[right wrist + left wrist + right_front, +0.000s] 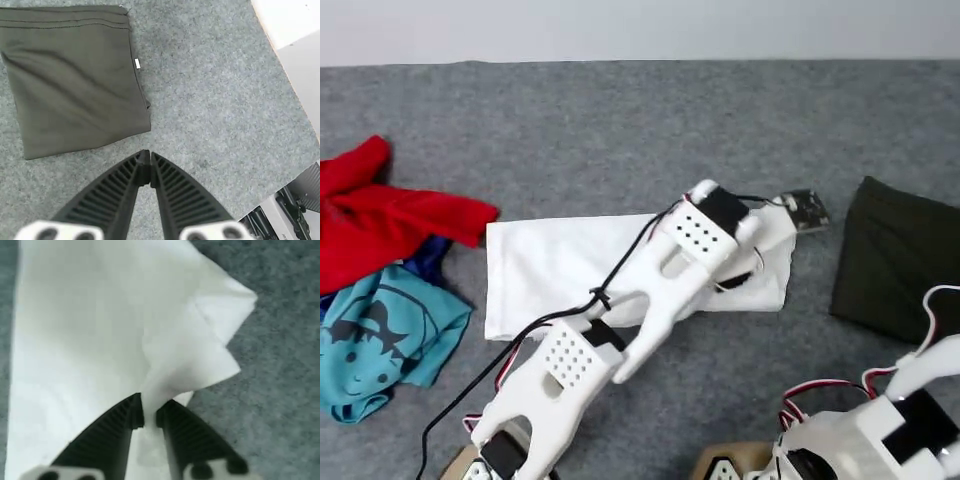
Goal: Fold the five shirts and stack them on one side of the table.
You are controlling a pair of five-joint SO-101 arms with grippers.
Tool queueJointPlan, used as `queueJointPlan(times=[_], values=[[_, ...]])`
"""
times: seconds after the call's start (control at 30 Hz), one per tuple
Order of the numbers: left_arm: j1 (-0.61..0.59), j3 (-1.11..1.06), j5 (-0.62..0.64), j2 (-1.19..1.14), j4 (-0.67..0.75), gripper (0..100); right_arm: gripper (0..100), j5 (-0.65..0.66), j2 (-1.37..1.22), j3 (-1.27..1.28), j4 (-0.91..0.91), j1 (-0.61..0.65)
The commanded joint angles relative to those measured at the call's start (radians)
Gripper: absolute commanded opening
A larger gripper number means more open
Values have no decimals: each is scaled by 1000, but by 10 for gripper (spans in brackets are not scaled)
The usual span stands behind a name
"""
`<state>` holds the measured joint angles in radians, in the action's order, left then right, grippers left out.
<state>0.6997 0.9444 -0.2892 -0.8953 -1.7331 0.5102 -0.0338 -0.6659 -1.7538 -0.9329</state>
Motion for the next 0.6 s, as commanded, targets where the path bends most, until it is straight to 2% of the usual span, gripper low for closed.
queueJointPlan(times=[0.0, 0.27, 0.4, 0.57], values=[[-35, 42, 9, 6, -17, 117, 10, 9, 50, -6, -41, -10], [-135, 36, 2, 3, 54, 175, 10, 9, 51, -6, -42, -10], [-144, 41, -55, -25, 60, 174, 10, 9, 51, -6, -42, -10], [-143, 44, -60, -97, 60, 173, 10, 9, 53, -6, -42, -12]])
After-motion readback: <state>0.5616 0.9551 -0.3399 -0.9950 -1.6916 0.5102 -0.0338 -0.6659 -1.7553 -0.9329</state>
